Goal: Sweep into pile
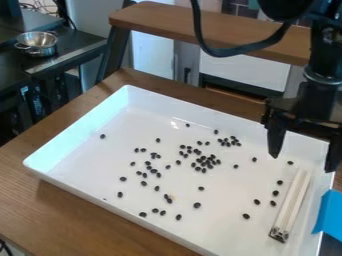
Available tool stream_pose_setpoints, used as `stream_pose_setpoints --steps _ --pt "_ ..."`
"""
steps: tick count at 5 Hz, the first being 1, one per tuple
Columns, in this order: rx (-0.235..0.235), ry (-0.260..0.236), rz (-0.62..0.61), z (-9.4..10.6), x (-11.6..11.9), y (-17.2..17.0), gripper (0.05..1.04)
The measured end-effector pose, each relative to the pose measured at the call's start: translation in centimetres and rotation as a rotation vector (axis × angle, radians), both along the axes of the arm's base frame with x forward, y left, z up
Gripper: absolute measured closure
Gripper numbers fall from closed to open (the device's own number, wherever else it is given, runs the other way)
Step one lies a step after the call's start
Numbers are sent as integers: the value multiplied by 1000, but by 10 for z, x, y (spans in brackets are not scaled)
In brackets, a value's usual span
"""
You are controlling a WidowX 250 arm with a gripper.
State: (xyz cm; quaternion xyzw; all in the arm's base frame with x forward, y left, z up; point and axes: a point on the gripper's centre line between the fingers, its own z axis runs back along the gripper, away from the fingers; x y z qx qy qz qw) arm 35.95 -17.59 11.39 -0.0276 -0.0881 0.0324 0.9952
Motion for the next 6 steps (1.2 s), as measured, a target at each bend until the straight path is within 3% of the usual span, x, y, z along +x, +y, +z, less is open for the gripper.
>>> stream_pose_setpoints --steps 1,3,6 --pt "14 29 4 -13 -1 0 83" --pt "49 36 15 -41 14 1 83" --pt "88 13 22 -61 24 7 83"
